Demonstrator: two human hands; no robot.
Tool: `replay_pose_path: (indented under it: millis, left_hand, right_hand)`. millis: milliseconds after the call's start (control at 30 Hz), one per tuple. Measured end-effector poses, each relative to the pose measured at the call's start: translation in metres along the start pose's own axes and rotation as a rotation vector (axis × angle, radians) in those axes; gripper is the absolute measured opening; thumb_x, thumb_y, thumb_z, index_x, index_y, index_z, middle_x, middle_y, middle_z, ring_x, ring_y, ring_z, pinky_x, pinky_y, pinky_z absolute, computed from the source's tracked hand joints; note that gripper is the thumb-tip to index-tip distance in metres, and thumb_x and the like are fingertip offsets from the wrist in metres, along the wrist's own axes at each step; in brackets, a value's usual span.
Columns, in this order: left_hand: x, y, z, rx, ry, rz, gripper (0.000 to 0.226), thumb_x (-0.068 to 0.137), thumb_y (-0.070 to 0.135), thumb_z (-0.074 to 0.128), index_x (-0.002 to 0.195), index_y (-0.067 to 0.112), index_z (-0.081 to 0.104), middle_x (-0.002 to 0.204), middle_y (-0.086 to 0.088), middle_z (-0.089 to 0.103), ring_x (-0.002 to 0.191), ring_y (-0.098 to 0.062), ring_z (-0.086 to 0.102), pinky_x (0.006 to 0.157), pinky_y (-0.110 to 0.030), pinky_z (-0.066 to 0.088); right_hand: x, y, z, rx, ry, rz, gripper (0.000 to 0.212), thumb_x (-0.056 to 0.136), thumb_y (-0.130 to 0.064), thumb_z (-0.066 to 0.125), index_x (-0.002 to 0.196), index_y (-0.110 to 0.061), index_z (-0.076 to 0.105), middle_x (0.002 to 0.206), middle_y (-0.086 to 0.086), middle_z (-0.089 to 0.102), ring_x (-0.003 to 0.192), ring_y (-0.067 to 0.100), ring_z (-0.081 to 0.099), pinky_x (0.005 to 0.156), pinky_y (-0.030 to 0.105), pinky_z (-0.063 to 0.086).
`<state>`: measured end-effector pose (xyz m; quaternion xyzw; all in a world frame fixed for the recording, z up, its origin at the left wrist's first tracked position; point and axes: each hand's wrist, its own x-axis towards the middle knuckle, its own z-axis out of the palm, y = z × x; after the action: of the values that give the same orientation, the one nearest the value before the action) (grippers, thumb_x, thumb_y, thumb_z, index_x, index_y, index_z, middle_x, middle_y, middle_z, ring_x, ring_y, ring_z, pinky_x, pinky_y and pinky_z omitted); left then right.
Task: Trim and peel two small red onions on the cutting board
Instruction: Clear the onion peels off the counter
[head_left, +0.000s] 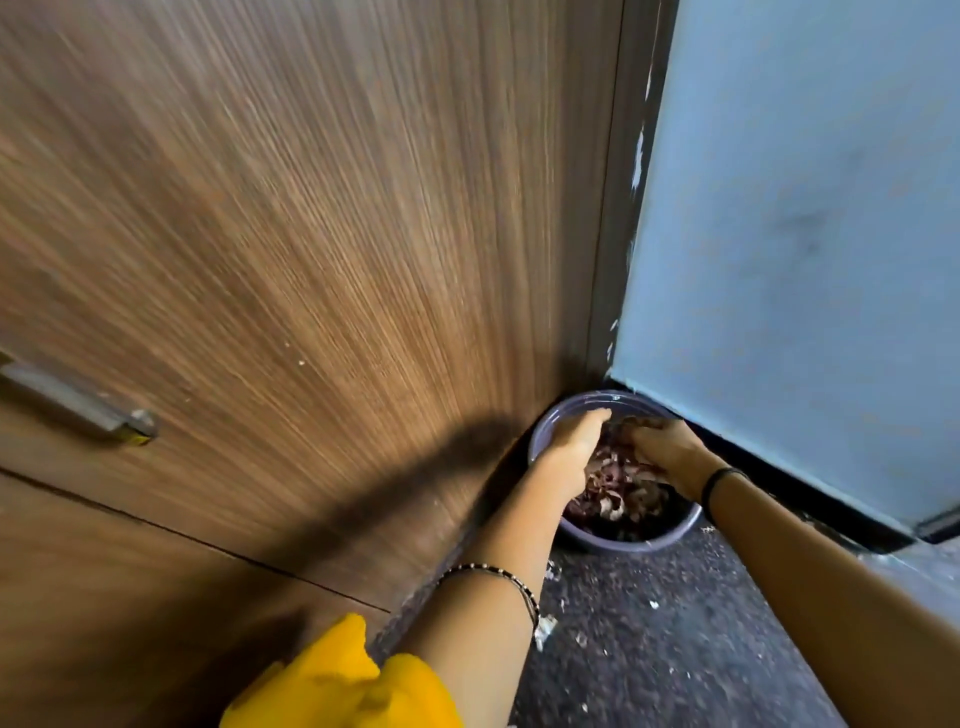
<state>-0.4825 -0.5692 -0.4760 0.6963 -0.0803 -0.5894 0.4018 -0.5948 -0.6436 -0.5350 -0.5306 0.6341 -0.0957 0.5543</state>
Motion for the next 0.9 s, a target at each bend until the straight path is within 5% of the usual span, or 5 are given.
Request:
replay_pose_path:
  millis: [267,600,667,800,900]
  left_hand:
    - [0.007,-0.006,-0.008,-0.018,0.002,-0.011,0.050,0.099,0.041,0.057,0.140,0.014,0.053,0.144,-0.006,0.054,0.128,-0.025,0.054,0.096,-0.029,0.047]
    - [-0.033,0.009,-0.024,0.022,0.081,0.120,0.041,0.099,0.033,0.057,0.132,0.011,0.058,0.124,-0.006,0.064,0.103,-0.019,0.064,0.059,-0.024,0.044]
    - [-0.048,0.016,-0.031,0.069,0.116,0.176,0.029,0.099,0.031,0.057,0.121,0.012,0.060,0.105,-0.004,0.064,0.082,-0.015,0.060,0.061,-0.024,0.046]
    - [-0.073,0.029,-0.047,0.128,0.222,0.308,0.026,0.098,0.026,0.056,0.119,0.010,0.057,0.116,-0.010,0.065,0.104,-0.026,0.063,0.092,-0.037,0.053]
    - [-0.106,0.038,-0.060,0.215,0.287,0.405,0.032,0.098,0.021,0.053,0.125,0.005,0.058,0.110,-0.010,0.063,0.104,-0.026,0.061,0.091,-0.035,0.050]
  right_hand:
    - [0.012,0.002,0.001,0.047,0.004,0.063,0.020,0.087,-0.026,0.068,0.104,-0.017,0.067,0.106,0.014,0.068,0.094,0.038,0.070,0.063,0.051,0.063]
    - [-0.023,-0.031,0.003,-0.249,0.080,-0.204,0.016,0.077,-0.024,0.070,0.081,-0.008,0.073,0.084,0.015,0.075,0.082,0.034,0.073,0.080,0.049,0.062]
    - [-0.039,-0.046,0.004,-0.273,0.068,-0.266,0.016,0.078,-0.023,0.070,0.079,-0.007,0.072,0.083,0.016,0.074,0.084,0.035,0.073,0.081,0.050,0.061]
    - [-0.087,-0.082,0.004,-0.313,0.070,-0.401,0.026,0.082,-0.023,0.076,0.077,0.002,0.069,0.081,0.019,0.073,0.083,0.036,0.071,0.080,0.051,0.060]
    - [-0.132,-0.111,0.004,-0.369,0.088,-0.519,0.027,0.083,-0.021,0.077,0.073,0.003,0.067,0.071,0.013,0.070,0.077,0.031,0.068,0.072,0.039,0.057]
